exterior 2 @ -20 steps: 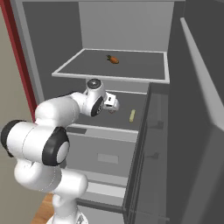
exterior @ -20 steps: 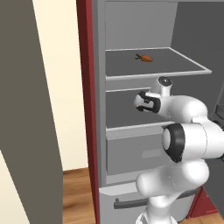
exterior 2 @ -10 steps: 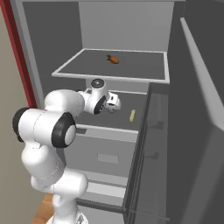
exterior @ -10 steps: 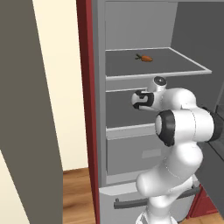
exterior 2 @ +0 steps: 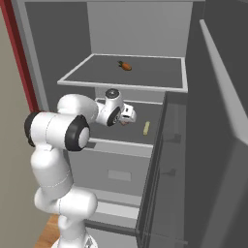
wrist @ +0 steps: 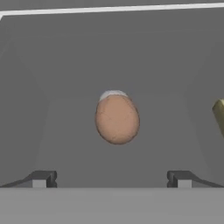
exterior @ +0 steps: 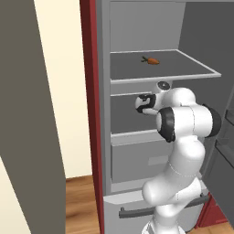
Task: Pick the egg and butter from the fridge and place them by the bowl for mixing.
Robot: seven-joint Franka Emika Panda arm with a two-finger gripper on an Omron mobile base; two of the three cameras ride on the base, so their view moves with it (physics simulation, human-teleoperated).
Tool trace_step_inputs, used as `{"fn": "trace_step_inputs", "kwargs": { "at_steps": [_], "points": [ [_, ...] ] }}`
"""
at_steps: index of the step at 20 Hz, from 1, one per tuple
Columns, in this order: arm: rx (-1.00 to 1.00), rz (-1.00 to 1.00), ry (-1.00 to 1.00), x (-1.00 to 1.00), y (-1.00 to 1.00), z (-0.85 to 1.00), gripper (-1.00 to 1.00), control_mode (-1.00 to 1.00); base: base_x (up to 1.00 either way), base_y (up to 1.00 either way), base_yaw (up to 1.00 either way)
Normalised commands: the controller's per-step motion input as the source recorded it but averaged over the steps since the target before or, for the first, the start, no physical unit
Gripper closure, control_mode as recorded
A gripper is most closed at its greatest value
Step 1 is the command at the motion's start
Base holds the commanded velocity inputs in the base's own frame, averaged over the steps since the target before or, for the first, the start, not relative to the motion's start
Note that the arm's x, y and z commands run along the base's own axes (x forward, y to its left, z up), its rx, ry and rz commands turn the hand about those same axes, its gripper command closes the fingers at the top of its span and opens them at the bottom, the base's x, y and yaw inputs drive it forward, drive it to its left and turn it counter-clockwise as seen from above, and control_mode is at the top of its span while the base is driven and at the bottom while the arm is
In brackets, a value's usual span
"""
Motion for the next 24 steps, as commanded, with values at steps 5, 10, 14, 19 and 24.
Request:
{"fn": "trace_step_inputs", "kwargs": {
  "at_steps": [5, 10, 14, 19, 24],
  "points": [
    [0.0, 0.0, 0.02, 0.34, -0.04, -0.21, -1.0, -1.0, 0.0, 0.0, 0.0],
    [0.0, 0.0, 0.0, 0.37, 0.0, -0.09, -1.0, -1.0, 0.0, 0.0, 0.0],
    [0.0, 0.0, 0.0, 0.42, 0.0, -0.12, -1.0, -1.0, 0.0, 0.0, 0.0],
    [0.0, 0.0, 0.02, 0.32, -0.01, -0.15, -1.0, -1.0, 0.0, 0.0, 0.0],
    [0.0, 0.0, 0.05, 0.16, -0.06, -0.17, -1.0, -1.0, 0.0, 0.0, 0.0]
  ]
}}
